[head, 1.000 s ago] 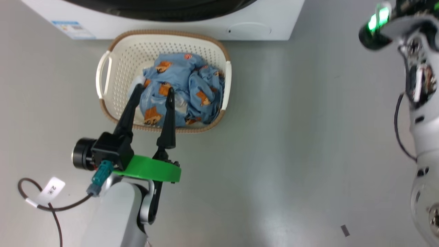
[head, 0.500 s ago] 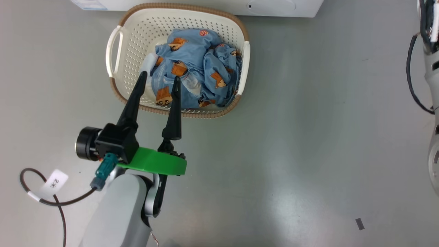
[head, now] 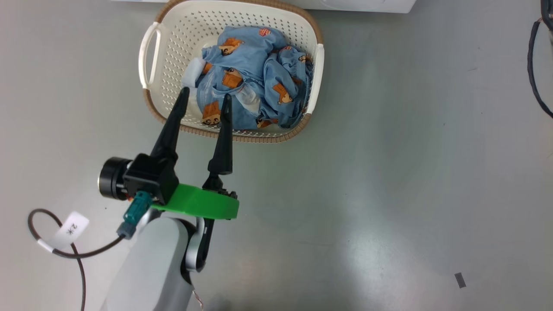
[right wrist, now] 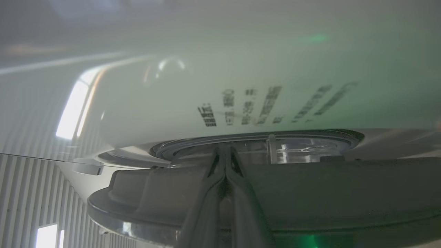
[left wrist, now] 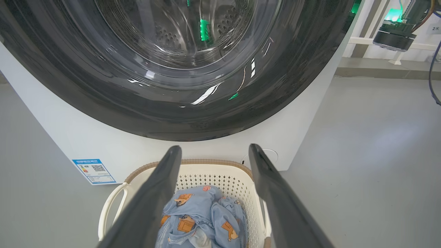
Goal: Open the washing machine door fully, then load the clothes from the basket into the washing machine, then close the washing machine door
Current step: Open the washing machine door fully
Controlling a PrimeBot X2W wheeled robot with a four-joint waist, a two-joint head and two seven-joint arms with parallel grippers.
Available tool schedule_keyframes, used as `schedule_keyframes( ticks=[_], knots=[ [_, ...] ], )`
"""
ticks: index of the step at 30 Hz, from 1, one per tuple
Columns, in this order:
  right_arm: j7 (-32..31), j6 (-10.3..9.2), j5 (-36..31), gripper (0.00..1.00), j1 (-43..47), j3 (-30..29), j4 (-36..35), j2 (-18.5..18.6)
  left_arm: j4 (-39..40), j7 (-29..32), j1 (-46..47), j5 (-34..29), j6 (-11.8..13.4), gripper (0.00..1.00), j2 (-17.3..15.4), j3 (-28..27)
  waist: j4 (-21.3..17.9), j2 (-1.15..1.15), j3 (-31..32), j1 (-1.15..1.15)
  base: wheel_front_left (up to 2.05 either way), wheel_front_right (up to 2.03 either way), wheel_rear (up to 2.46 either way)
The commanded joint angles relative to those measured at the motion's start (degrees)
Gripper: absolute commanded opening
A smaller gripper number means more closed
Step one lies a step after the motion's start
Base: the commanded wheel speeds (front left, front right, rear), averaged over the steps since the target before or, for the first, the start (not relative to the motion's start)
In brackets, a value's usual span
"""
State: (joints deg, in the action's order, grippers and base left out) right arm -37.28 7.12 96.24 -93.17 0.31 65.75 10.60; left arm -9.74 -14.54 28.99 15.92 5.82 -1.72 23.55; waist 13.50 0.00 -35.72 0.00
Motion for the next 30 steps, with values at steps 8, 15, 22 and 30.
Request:
schedule_keyframes(
  ticks=[8, 15, 22, 30],
  knots=[
    [-3.9, 0.36, -1.1, 0.0, -1.9, 1.5, -0.1, -1.9, 1.6, -0.5, 1.0, -0.1, 0.5, 1.0, -1.2, -1.7, 0.1, 0.0, -0.1, 0.0, 0.0, 0.0, 0.0],
    [-8.7, 0.36, -1.1, 0.0, -0.2, 2.4, -0.3, -1.6, 1.4, -0.5, 0.6, -0.7, 0.5, 1.0, -1.2, -2.1, -0.2, 0.0, 0.1, 0.0, 0.0, 0.0, 0.0],
    [-13.6, 0.36, -0.4, 0.0, 4.1, 2.8, -2.8, -1.8, 1.2, -0.5, 0.1, -0.7, 0.4, 1.0, -1.2, -2.3, -0.4, 0.0, 1.1, 0.0, 0.0, 0.0, 0.0],
    [-18.0, 0.36, 0.9, 0.0, 11.4, 2.8, -7.7, -2.5, 0.6, -0.5, -1.0, -0.5, 0.3, 1.0, -1.2, -2.4, -0.9, 0.0, 3.4, 0.0, 0.0, 0.0, 0.0]
  ],
)
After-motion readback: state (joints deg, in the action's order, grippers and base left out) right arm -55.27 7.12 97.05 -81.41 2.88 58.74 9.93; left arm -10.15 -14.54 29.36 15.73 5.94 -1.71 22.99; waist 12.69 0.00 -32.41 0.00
